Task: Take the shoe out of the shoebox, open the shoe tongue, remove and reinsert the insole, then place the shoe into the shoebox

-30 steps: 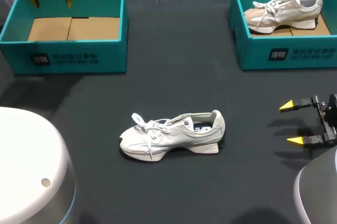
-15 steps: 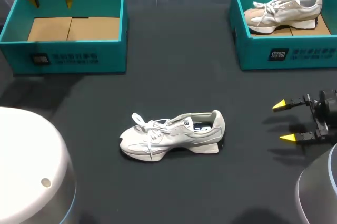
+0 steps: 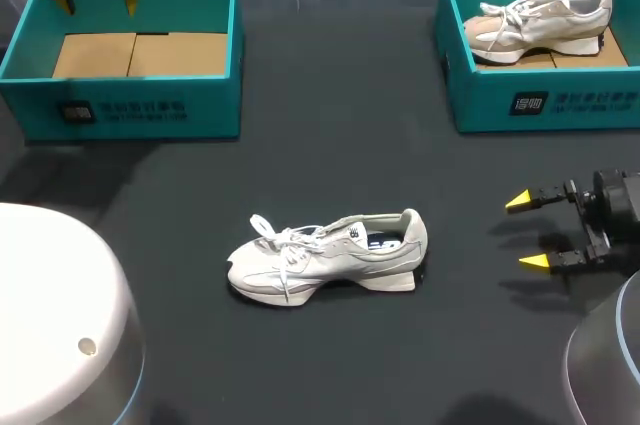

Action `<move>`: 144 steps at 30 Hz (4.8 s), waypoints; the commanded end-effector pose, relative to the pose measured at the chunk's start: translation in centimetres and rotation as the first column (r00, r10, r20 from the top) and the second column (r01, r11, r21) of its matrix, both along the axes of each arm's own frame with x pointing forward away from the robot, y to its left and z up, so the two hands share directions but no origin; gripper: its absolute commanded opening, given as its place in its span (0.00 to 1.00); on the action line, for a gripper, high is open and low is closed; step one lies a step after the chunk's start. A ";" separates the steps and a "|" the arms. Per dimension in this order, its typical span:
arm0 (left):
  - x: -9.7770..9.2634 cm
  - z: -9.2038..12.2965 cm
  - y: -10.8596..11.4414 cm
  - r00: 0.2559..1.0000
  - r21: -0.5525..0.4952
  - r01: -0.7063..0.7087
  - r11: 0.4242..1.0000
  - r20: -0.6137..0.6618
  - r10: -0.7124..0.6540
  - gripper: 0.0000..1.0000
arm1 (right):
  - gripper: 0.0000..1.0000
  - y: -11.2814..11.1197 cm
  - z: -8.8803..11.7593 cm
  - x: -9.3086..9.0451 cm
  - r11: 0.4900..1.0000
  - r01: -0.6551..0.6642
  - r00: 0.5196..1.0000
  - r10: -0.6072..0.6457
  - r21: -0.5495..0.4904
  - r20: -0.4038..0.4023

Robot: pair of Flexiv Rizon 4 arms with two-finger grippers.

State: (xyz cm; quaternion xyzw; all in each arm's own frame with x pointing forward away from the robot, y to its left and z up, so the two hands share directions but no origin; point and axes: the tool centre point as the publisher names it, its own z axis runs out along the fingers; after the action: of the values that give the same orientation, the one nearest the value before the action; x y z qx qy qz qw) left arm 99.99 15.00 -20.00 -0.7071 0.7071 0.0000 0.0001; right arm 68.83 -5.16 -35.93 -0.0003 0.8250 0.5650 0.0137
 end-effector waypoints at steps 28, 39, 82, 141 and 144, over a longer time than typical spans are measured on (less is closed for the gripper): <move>0.0 0.0 0.0 1.000 0.000 0.000 1.000 0.000 0.000 1.00 | 1.00 8.6 -3.1 0.1 0.993 0.107 0.993 -0.110 -0.059 -0.047; 0.0 0.0 0.0 1.000 0.000 0.000 1.000 0.000 0.000 1.00 | 1.00 11.3 -3.1 0.4 0.994 0.094 0.993 -0.097 -0.055 -0.062; 0.0 0.0 0.0 1.000 0.000 0.000 1.000 0.000 0.000 1.00 | 1.00 17.3 -5.1 0.7 0.999 0.021 0.996 -0.025 -0.050 -0.087; 0.0 0.0 0.0 1.000 0.000 0.000 1.000 0.000 0.000 1.00 | 0.00 17.1 -5.4 0.3 0.997 0.040 0.997 -0.044 -0.065 -0.068; 0.0 0.0 0.0 1.000 0.000 0.000 1.000 0.000 0.000 1.00 | 0.00 17.1 -5.4 0.3 0.997 0.040 0.997 -0.044 -0.065 -0.068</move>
State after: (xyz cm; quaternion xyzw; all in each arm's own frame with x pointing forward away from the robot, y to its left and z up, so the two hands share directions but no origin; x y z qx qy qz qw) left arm 99.99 15.00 -20.00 -0.7071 0.7071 0.0000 0.0001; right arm 69.23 11.97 -41.36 0.0363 0.8413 0.5393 -0.0035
